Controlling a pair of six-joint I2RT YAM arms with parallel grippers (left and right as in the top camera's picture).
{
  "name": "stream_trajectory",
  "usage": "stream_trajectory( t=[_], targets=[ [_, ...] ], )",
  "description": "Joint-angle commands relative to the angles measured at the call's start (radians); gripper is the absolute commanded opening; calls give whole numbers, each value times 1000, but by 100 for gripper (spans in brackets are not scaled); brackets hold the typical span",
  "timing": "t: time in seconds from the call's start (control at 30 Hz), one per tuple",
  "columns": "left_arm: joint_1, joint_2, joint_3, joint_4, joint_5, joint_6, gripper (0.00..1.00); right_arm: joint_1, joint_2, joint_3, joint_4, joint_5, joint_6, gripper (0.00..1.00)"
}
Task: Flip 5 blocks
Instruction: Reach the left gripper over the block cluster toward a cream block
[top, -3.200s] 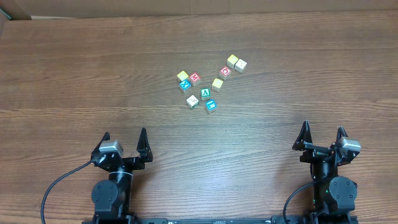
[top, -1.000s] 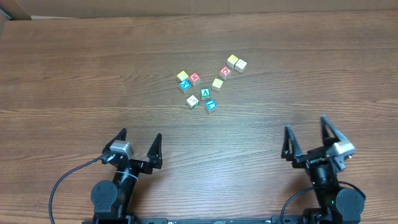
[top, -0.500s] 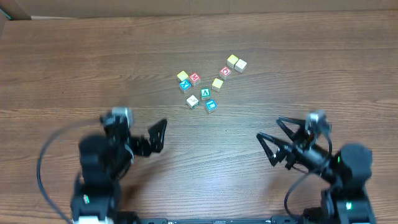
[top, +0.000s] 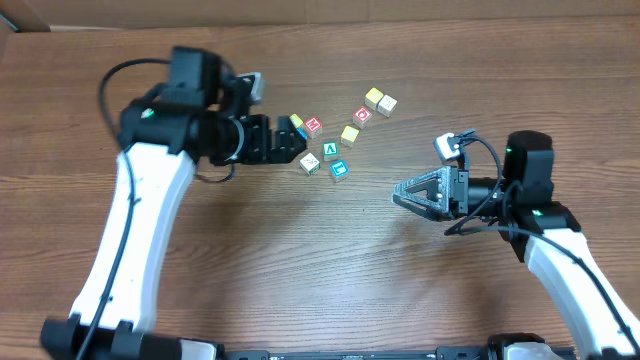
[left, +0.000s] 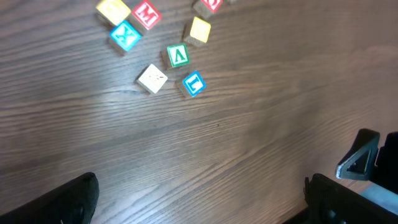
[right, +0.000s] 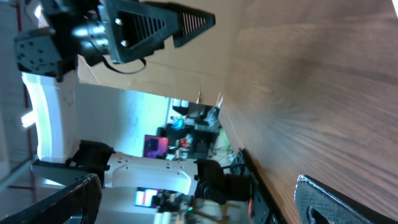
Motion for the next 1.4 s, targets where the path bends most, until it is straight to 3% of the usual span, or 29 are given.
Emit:
stream_trajectory(
  t=[0.0, 0.1, 0.37, 0.57, 0.8, 0.9, 1.0, 1.07, 1.13, 1.27, 1.37],
  targets=[
    [-39, 69, 33, -14, -48, 23, 100, 5, 16, 18, -13, 46, -134, 100],
    [-50, 109, 31, -17, -47, 22, 100, 5, 3, 18, -72, 225, -188, 100],
    [-50, 166, 31, -31, -48, 23, 100, 5, -29, 18, -422, 859, -259, 100],
    [-50, 166, 31, -16, -48, 23, 100, 5, -102, 34, -573, 1037, -299, 100],
    [-50, 166, 31, -14, -48, 23, 100, 80, -250, 193, -836, 1427, -274, 100],
    [-50, 166, 31, -12, -48, 23, 100, 124, -261, 247, -917, 1423, -208, 100],
    [-50, 166, 31, -14, -48, 23, 98, 153, -261, 256, -914, 1239, -183, 100],
    [-50, 166, 31, -15, -49, 23, 85, 156, -257, 256, -908, 1181, -181, 100],
    [-50, 166, 31, -14, -55, 23, 100, 156, -254, 256, -901, 1144, -179, 100],
    [-50, 166, 31, -31, -55, 52, 100, 156, -253, 255, -904, 1140, -179, 100],
    [-57, 166, 30, -37, -78, 101, 62, 156, -253, 255, -906, 1139, -179, 100]
  ],
)
